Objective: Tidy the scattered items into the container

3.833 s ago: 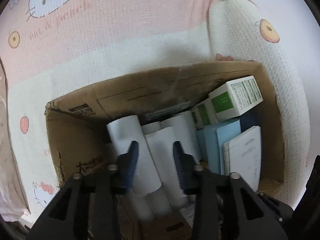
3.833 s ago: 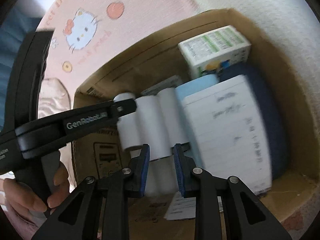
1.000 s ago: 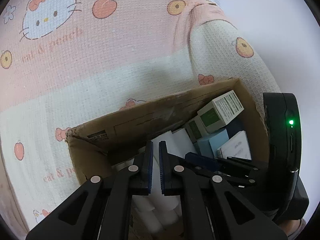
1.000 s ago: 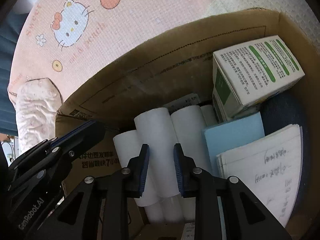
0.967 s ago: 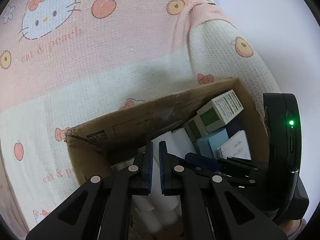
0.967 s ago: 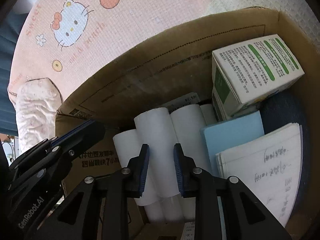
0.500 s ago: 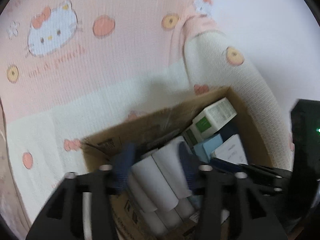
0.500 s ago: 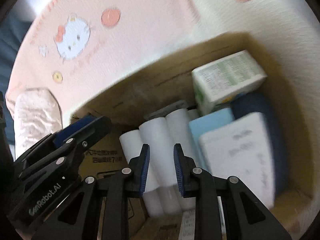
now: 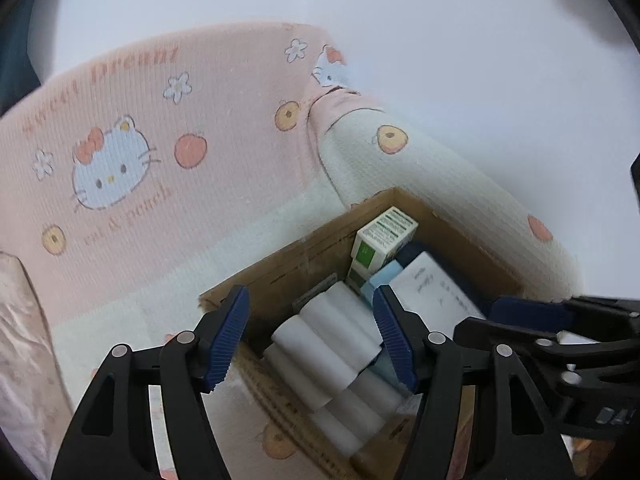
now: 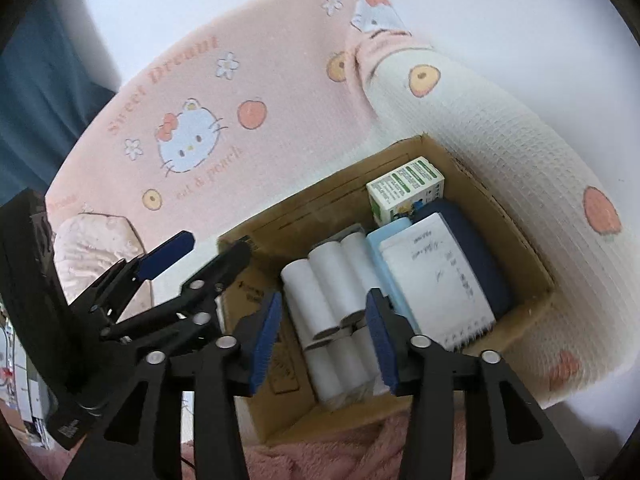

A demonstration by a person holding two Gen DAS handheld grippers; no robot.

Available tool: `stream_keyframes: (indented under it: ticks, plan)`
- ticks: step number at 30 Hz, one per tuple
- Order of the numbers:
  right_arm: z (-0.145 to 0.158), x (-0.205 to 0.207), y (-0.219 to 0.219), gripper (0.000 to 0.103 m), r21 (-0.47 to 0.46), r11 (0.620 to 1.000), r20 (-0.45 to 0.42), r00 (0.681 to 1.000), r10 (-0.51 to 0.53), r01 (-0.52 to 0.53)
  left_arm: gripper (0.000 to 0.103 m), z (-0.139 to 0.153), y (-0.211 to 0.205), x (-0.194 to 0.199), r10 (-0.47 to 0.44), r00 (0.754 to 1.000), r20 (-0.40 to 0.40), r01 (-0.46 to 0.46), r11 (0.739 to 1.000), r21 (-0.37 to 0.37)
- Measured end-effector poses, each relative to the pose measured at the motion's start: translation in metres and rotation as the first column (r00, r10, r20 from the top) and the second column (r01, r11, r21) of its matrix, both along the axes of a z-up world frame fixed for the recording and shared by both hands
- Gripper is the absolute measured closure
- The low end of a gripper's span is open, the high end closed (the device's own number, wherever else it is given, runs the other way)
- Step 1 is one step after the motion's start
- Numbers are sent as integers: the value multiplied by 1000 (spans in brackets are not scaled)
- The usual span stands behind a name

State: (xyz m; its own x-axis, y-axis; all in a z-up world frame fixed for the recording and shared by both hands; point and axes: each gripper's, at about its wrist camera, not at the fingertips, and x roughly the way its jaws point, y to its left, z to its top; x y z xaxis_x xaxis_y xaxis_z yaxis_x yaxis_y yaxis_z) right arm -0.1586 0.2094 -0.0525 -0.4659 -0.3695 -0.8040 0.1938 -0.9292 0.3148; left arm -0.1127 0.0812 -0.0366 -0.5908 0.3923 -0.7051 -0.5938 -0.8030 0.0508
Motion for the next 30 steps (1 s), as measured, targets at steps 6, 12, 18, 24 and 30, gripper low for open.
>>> stream_keyframes:
  ticks: [6,12,18,24,30]
  plan:
    - [14,39,-9,48,53,999,-42,999,-10,13,35,10,-20,24,-83,985,-153,80,997,-25]
    - [29,71,-19,35,145,989,-78,997,-12,23,28,24,-39,38,-199,907,-372,161,978,-131]
    - [29,98,-26,27,194,980,-75,997,-31,45,25,23,-57,67,-301,861,-409,207,944,-258]
    - [18,125,-30,27,227,973,-33,999,-38,44,23,15,-69,101,-291,910,-295,225,945,-238]
    - [21,150,-28,27,267,963,-16,999,-35,38,23,12,-63,121,-333,908,-253,259,923,-285]
